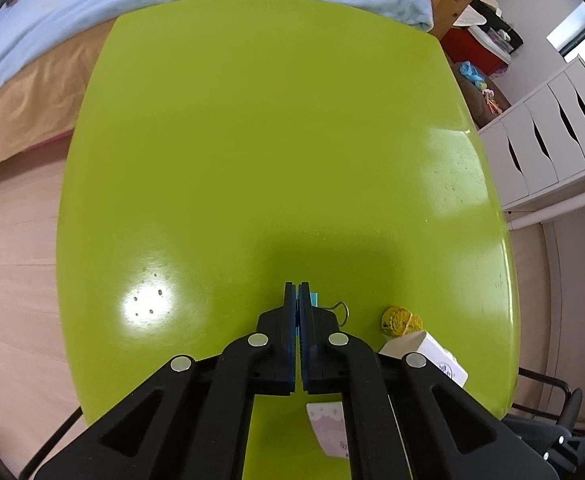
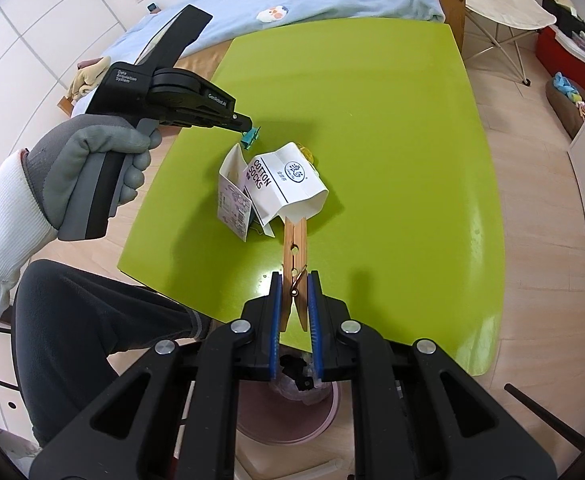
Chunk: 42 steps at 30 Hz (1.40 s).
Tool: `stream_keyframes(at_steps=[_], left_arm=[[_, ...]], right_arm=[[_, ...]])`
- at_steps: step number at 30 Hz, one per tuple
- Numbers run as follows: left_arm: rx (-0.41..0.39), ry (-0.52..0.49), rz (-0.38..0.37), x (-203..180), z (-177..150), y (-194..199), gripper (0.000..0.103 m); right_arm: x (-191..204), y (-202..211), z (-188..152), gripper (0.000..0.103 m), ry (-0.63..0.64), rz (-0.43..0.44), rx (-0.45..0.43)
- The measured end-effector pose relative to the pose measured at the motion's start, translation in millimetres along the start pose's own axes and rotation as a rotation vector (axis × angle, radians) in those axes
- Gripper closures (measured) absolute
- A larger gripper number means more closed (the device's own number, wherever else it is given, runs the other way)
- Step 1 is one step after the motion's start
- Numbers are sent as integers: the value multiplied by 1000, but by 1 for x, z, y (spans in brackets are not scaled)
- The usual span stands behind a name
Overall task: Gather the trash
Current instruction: 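Grasp the teal binder clip with the left tool while the right tool holds the clothespin, then move both tools over the pink wastebasket and open them to drop the items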
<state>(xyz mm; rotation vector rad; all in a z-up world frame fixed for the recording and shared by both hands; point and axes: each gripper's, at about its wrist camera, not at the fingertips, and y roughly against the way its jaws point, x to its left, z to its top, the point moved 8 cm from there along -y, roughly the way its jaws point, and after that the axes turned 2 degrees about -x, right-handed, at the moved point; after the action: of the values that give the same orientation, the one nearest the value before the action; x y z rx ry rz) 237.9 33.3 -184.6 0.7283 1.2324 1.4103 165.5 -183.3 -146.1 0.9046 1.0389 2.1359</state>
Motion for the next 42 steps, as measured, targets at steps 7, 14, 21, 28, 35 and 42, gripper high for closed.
stream_keyframes(at_steps=[7,14,21,28,35,42], left_arm=[[-61,-84,-4,-3,-17,34,100],[-141,-189,-16,-15,-46,85,100],[-232,-268,-49,-31,-90,138,100],[-285,-299,-105,-46,-146,168,100],[-297,-311,-149,-50,-192,175,100],[-288,-310,-159,-47,-220,180,100]], right_arm=[[9,8,4,91,20,1,-12],[22,22,1,91,55,-6,-33],[38,41,-10,91,101,-9,-50],[56,59,-25,91,148,-3,-63],[72,70,-50,91,183,7,-50],[82,62,-85,91,202,28,19]])
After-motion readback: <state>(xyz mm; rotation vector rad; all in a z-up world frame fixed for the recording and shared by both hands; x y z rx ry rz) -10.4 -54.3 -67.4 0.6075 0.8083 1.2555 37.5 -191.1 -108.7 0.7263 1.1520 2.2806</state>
